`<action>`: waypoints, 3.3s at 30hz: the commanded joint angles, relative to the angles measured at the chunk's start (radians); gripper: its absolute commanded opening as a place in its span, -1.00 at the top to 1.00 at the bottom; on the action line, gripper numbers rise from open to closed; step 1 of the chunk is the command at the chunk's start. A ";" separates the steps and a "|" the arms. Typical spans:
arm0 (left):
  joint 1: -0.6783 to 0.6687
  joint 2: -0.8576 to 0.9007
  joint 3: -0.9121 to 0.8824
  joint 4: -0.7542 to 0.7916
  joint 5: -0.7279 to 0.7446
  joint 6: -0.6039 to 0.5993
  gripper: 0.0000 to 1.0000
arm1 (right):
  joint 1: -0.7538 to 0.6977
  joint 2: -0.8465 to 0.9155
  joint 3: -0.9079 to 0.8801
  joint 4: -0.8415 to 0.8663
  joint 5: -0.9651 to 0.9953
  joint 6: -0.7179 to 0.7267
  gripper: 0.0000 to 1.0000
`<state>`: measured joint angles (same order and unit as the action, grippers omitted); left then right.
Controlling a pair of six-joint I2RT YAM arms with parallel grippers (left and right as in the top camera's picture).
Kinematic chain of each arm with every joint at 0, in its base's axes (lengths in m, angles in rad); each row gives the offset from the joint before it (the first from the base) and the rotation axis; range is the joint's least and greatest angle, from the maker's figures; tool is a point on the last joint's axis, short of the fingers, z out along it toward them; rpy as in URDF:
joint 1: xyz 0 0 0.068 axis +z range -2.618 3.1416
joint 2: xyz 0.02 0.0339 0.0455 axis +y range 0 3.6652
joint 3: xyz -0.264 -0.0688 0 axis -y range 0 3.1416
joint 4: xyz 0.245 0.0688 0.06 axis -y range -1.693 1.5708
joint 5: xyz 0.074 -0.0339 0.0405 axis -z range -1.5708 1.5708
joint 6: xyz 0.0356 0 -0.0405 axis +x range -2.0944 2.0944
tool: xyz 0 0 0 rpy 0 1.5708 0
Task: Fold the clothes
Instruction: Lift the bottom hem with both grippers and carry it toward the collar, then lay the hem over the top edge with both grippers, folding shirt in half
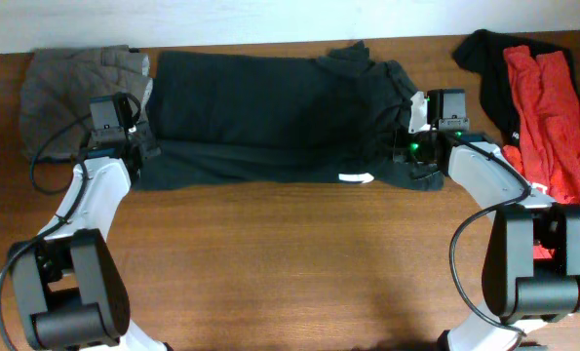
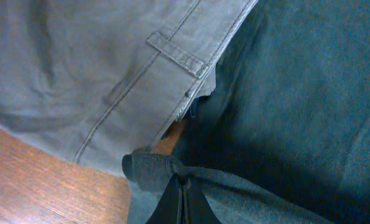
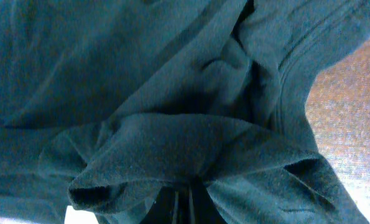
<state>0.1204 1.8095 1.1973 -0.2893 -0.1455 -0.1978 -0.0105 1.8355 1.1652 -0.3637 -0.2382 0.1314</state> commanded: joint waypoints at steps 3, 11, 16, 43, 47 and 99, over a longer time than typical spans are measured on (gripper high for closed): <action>0.006 0.034 0.017 0.039 0.000 0.006 1.00 | 0.004 0.008 0.017 0.030 0.014 0.008 0.92; 0.006 0.042 0.017 0.092 0.000 0.014 1.00 | 0.000 0.008 0.017 0.032 0.080 0.008 0.92; 0.006 0.042 0.017 0.142 0.000 0.021 0.99 | -0.029 0.008 0.017 0.055 0.079 0.011 0.92; -0.035 0.166 0.017 0.263 -0.001 0.021 0.98 | -0.103 0.008 0.017 0.120 0.012 0.005 0.92; -0.035 0.166 0.018 0.282 -0.003 0.021 -0.42 | -0.103 0.008 0.017 0.118 0.014 0.005 -0.05; -0.124 0.639 0.988 -0.293 0.225 0.233 -0.98 | 0.066 0.257 0.565 -0.142 0.108 -0.150 -0.38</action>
<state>0.0017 2.4519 2.1407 -0.5976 0.0788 0.0273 0.0322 2.0548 1.7195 -0.5179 -0.1390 -0.0261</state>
